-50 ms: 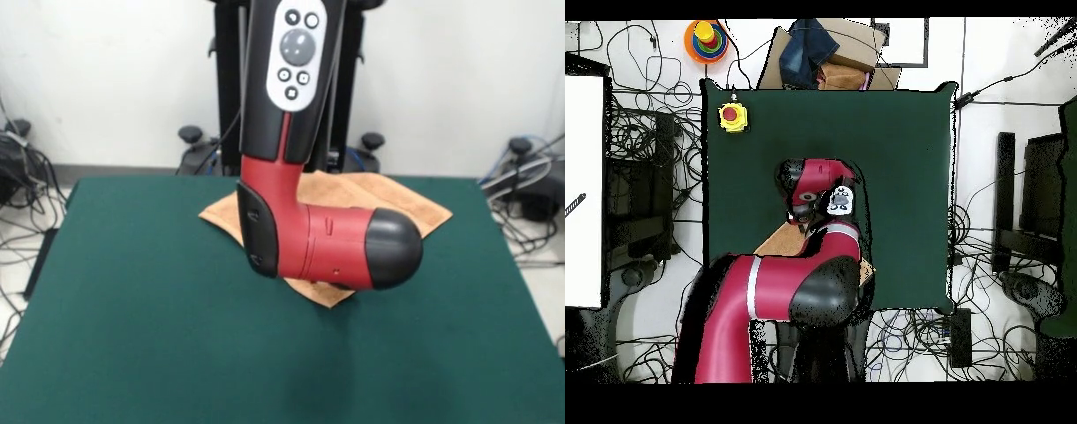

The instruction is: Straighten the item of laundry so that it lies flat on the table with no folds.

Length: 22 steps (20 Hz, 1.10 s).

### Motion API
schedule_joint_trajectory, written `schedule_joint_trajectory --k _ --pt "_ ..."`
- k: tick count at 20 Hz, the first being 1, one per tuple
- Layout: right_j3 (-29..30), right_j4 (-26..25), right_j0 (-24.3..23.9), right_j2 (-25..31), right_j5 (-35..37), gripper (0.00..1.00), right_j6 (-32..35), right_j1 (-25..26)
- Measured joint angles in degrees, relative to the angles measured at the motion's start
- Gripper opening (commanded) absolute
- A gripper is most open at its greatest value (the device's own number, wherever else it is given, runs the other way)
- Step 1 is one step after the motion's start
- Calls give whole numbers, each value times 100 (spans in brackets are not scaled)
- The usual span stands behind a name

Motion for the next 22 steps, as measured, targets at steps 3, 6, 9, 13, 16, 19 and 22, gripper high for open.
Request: schedule_joint_trajectory --k 3,6,9,13,16,19,22 --pt "-66 -5 -32 28 92 100 0 29" --pt "-124 -7 -62 56 173 100 0 56" --pt "-309 -53 -84 93 396 100 1 141" --pt "-469 -93 -90 113 580 100 1 217" --pt "-482 -92 -107 127 605 100 1 223" --pt "-434 -91 -117 137 557 100 1 196" --pt "-395 -91 -127 148 517 100 1 174"
